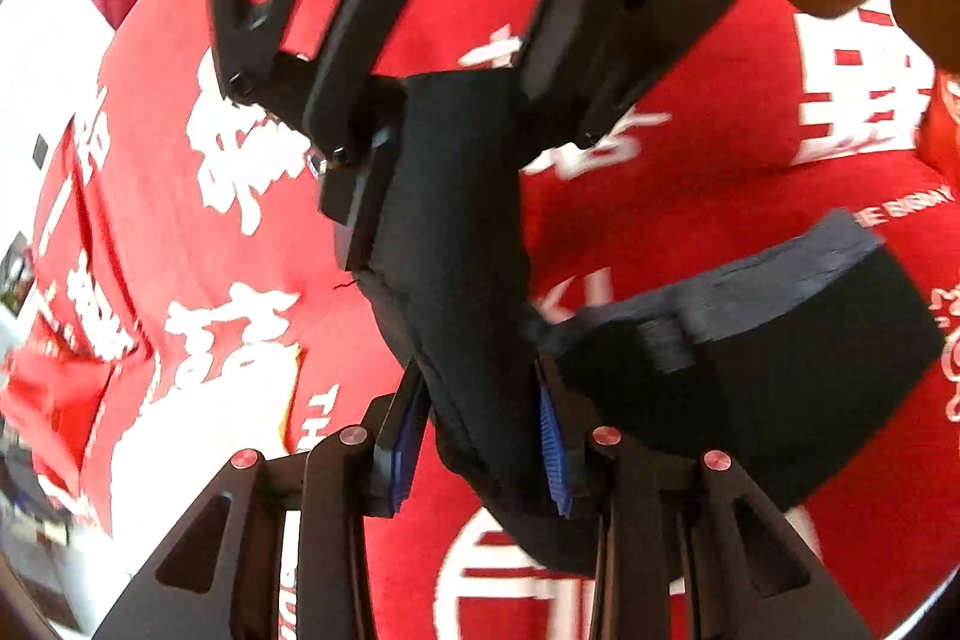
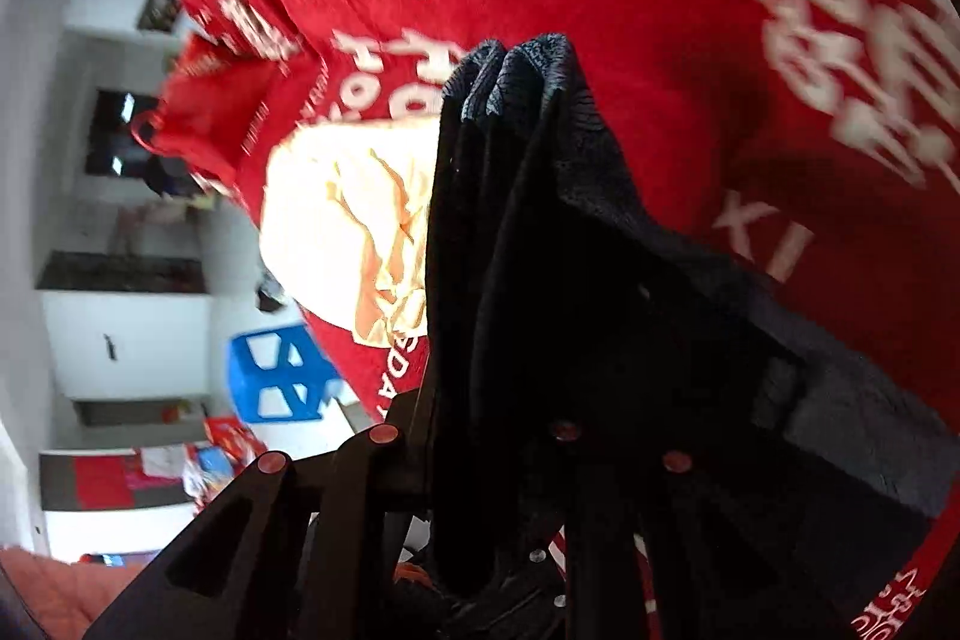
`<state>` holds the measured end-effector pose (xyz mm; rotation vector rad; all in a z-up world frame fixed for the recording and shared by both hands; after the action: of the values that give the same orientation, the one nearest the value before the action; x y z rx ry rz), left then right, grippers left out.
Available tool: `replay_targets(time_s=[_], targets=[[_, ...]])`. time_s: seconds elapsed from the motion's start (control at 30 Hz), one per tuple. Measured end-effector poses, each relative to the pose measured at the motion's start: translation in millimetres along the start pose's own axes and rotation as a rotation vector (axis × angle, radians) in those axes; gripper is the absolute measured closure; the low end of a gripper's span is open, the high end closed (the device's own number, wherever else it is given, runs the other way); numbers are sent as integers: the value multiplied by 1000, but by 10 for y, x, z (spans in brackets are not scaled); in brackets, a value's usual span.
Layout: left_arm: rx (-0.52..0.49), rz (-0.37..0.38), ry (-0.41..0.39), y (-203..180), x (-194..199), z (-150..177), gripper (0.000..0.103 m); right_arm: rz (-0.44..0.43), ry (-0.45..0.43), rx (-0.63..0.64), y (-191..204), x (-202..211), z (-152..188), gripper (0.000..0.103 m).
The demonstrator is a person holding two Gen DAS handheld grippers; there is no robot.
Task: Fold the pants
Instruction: 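Fold the held end over onto the stack toward the right gripper and release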
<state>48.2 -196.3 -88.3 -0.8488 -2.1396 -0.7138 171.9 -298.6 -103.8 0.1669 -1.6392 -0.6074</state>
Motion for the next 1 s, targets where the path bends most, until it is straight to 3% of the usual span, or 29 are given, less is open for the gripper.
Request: replay_targets(time_s=[0.27, 0.43, 0.63, 0.73, 0.9, 1.0], targets=[[-106, 117, -3, -1060, 309, -286, 69, -138, -170, -156, -1095, 941, 682, 84], [-211, 166, 24, -1743, 296, -290, 69, -191, -231, -251, -1789, 1223, 1138, 84], [-303, 184, 144, -2352, -108, -24, 68, -206, -235, -382, -2583, 996, 1553, 83], [-325, 181, 209, -2420, -287, 175, 68, -198, -208, -427, -2828, 678, 1684, 82], [-381, 152, 209, -2505, -363, 281, 67, -233, -199, -499, -3120, 395, 1814, 80], [-380, 149, 226, -2473, -360, 282, 56, -239, -200, -515, -3186, 340, 1854, 80]])
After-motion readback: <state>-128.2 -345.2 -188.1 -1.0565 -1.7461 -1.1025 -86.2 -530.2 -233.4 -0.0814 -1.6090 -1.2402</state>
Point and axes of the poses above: each gripper's, at about its wrist camera, not at the fingertips, and x roughly against the way its jaws point, y to its left, z to its underside, the point moved 8 cm from there along -x, roughly the way its jaws point, and after that the axes turned 8 degrees about z, right-handed, at the moved point
